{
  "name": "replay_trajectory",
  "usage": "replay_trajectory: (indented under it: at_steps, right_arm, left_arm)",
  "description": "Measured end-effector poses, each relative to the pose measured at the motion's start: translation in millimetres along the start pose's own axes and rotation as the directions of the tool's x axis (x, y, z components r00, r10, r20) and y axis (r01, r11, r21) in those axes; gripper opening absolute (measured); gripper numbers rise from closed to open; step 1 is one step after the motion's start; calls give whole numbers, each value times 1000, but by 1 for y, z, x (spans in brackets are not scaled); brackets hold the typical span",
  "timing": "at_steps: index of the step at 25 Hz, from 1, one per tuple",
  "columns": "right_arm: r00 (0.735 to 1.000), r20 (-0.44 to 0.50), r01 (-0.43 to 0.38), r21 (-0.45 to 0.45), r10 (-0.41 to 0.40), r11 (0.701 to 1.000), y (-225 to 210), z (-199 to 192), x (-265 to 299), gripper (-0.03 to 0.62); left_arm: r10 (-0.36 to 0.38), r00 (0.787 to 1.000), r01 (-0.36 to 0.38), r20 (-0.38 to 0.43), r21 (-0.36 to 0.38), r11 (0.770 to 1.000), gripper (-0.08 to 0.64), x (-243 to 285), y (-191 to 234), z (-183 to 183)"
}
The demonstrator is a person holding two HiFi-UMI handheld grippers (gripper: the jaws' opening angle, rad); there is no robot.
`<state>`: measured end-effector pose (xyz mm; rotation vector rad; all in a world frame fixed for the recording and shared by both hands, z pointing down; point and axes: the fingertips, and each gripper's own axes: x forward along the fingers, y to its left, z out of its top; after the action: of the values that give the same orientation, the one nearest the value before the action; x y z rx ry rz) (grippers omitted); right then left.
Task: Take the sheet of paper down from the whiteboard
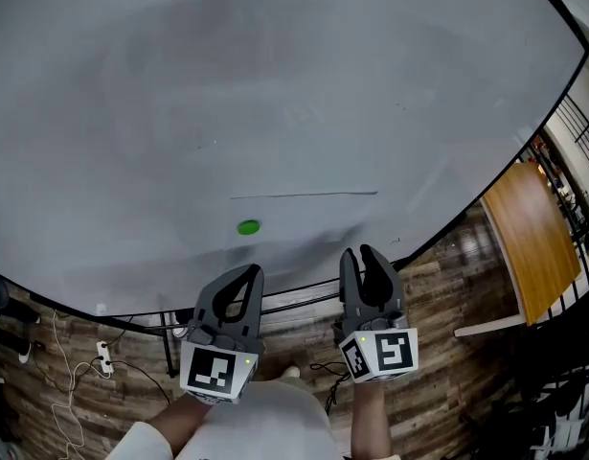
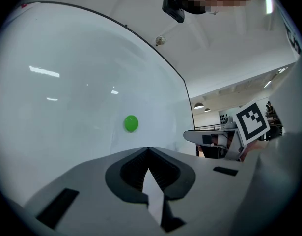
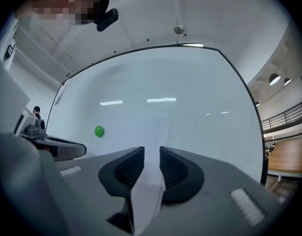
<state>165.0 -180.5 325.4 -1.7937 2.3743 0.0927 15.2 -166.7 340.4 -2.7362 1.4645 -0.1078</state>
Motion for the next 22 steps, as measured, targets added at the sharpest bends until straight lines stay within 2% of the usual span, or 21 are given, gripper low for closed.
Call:
replay_trajectory:
  at_steps: [8, 12, 16, 22]
  right_arm:
    - [999, -2, -50, 19, 50, 999, -26, 2, 28, 110]
    - [994, -25, -103, 27, 103, 994, -24, -2, 40, 110]
    - [991, -29, -130, 19, 131, 991, -23, -1, 47, 110]
    - [988, -39, -147, 11, 147, 989, -15, -5, 45, 106]
  left_arm:
    - [40, 999, -40, -8, -4, 999, 6, 13, 0, 0]
    - [47, 999, -47, -15, -9, 999, 6, 16, 1, -1]
    - [43, 998, -43, 43, 1, 999, 6, 21, 0, 5]
    - [48, 999, -48, 17, 4, 999, 6, 21, 1, 1]
